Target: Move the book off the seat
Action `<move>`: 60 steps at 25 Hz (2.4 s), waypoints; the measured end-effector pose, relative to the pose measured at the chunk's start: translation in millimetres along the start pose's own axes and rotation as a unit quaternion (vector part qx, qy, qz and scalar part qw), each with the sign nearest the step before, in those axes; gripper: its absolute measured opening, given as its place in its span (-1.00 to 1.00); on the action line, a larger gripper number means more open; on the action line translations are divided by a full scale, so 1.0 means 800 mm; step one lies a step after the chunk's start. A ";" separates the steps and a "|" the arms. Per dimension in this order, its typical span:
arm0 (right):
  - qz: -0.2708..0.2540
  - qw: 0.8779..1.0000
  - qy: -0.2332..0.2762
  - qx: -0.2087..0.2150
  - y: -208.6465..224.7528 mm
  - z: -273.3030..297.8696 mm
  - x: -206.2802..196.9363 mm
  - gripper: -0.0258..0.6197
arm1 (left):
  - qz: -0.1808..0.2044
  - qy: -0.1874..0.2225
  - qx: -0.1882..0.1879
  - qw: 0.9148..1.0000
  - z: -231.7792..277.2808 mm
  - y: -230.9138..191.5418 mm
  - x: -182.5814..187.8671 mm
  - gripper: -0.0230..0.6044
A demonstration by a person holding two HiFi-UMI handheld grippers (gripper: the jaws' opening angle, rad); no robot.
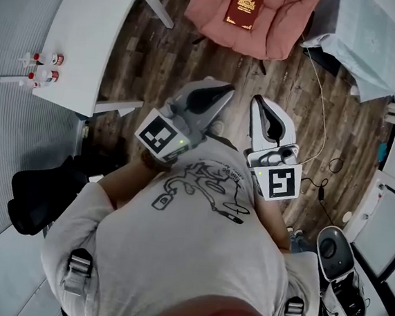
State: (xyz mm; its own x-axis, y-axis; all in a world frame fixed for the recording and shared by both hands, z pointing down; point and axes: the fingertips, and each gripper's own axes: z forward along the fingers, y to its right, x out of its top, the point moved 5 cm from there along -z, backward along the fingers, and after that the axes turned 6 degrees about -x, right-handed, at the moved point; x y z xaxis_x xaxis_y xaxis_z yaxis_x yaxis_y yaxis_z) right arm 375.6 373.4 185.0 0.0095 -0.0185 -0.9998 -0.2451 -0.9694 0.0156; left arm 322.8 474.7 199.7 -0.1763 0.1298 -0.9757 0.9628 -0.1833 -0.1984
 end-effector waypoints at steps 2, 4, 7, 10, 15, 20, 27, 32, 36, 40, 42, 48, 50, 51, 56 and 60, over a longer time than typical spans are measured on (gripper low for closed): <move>0.002 1.000 0.002 -0.002 0.005 0.005 -0.001 -0.91 | 0.000 -0.002 0.000 1.000 0.004 -0.006 -0.002 -0.92; 0.002 1.000 0.003 -0.001 0.011 0.013 -0.002 -0.91 | 0.000 -0.002 0.001 1.000 0.010 -0.015 -0.003 -0.92; 0.001 1.000 0.001 0.003 0.020 0.033 -0.006 -0.91 | 0.006 -0.001 -0.001 1.000 0.022 -0.035 -0.001 -0.92; -0.001 1.000 -0.002 0.004 0.034 0.059 -0.008 -0.91 | 0.005 0.001 -0.003 1.000 0.037 -0.062 0.002 -0.93; -0.002 1.000 -0.011 0.000 0.072 0.115 -0.016 -0.91 | 0.002 0.000 -0.008 1.000 0.071 -0.122 0.003 -0.92; -0.001 1.000 -0.016 -0.002 0.101 0.190 -0.018 -0.91 | -0.004 0.002 -0.012 1.000 0.100 -0.195 0.014 -0.92; 0.002 1.000 -0.029 -0.005 0.140 0.310 -0.017 -0.91 | -0.015 -0.004 -0.017 1.000 0.138 -0.316 0.038 -0.93; 0.002 0.999 -0.033 -0.009 0.161 0.388 -0.020 -0.91 | -0.025 -0.010 -0.022 0.999 0.157 -0.392 0.046 -0.92; 0.004 0.999 -0.037 -0.010 0.172 0.444 -0.026 -0.91 | -0.027 -0.009 -0.026 0.999 0.167 -0.446 0.052 -0.92; 0.007 0.999 -0.042 -0.011 0.182 0.497 -0.032 -0.91 | -0.035 -0.013 -0.026 0.999 0.175 -0.500 0.053 -0.92; 0.006 0.999 -0.049 -0.012 0.186 0.516 -0.038 -0.91 | -0.042 -0.016 -0.026 0.999 0.178 -0.520 0.049 -0.92; 0.012 0.997 -0.069 -0.024 0.197 0.545 -0.062 -0.91 | -0.051 -0.020 -0.028 0.998 0.186 -0.556 0.032 -0.92; 0.016 0.997 -0.067 -0.026 0.203 0.549 -0.064 -0.91 | -0.057 -0.026 -0.026 0.998 0.190 -0.564 0.027 -0.92; 0.017 0.997 -0.068 -0.027 0.208 0.550 -0.066 -0.91 | -0.061 -0.029 -0.024 0.997 0.193 -0.566 0.025 -0.92; 0.025 0.996 -0.077 -0.030 0.233 0.553 -0.077 -0.91 | -0.064 -0.043 -0.019 0.997 0.214 -0.576 0.015 -0.92; 0.019 0.995 -0.089 -0.032 0.256 0.555 -0.093 -0.91 | -0.072 -0.050 -0.009 0.996 0.233 -0.586 0.001 -0.92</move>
State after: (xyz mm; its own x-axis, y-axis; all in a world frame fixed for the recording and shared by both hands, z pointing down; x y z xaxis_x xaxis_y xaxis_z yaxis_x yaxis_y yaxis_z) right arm -105.6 285.2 256.1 -0.1725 -0.0172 -0.9849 -0.1789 -0.9827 0.0485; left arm -166.6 379.2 274.4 -0.3316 0.0562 -0.9417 0.9293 -0.1523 -0.3363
